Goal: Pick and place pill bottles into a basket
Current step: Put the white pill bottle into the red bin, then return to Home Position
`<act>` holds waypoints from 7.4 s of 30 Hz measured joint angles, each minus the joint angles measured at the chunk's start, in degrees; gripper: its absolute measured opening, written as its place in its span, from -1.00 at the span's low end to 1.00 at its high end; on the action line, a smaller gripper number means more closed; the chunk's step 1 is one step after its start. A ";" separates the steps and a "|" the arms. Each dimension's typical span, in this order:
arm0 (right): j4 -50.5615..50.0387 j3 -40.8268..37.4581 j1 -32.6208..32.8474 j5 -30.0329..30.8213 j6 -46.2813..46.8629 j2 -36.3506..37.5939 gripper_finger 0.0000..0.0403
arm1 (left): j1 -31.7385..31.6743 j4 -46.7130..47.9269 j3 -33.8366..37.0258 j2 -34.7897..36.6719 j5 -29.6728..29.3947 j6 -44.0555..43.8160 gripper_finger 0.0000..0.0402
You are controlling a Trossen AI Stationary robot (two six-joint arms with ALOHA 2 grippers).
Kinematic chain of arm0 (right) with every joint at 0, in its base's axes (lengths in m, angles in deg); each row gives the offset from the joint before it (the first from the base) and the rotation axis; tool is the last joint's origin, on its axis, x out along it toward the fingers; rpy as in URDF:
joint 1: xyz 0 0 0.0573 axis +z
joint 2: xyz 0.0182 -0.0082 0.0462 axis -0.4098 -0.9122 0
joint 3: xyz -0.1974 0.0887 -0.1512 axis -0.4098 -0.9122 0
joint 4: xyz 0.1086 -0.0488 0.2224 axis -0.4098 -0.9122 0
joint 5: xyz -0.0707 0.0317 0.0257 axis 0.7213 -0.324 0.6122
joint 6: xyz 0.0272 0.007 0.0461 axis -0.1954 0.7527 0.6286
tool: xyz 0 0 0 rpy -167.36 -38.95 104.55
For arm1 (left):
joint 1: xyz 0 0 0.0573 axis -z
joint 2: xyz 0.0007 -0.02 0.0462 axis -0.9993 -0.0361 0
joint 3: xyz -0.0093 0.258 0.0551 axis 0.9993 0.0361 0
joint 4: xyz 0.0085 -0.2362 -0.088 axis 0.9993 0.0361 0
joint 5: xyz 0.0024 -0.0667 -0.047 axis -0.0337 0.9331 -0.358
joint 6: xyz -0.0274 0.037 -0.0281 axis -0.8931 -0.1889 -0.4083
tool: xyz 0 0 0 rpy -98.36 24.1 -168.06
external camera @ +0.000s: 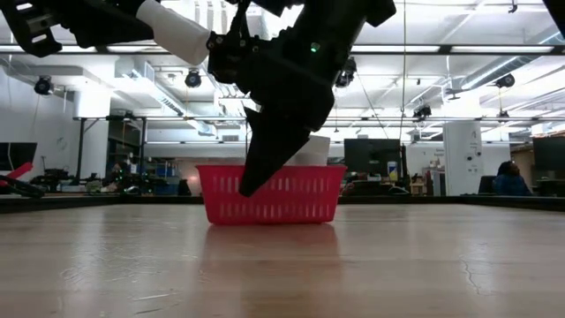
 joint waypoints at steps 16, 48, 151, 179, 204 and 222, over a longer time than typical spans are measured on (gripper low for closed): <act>-6.20 5.43 5.39 3.77 3.28 1.56 -0.96 | 0.00 1.42 0.00 0.33 -0.15 -0.08 -0.29; 35.13 -58.03 3.06 19.31 -9.24 67.08 -0.96 | -3.48 3.44 -7.52 -7.74 0.16 -6.05 -0.29; 32.12 -71.04 3.07 15.06 -12.00 79.06 -0.96 | -16.36 41.25 -43.78 -53.38 21.62 -12.96 -0.15; 33.59 -72.22 3.07 15.06 -12.77 79.21 -0.96 | -16.24 42.48 -46.60 -49.28 22.03 -13.67 0.00; 36.93 -76.86 3.07 14.43 -19.54 94.63 -0.96 | -16.24 8.69 -13.26 -2.37 22.23 -20.38 -0.96; 25.90 -87.15 3.07 7.54 -21.08 124.14 -0.96 | -16.28 -0.70 6.72 17.96 20.40 -28.65 -0.99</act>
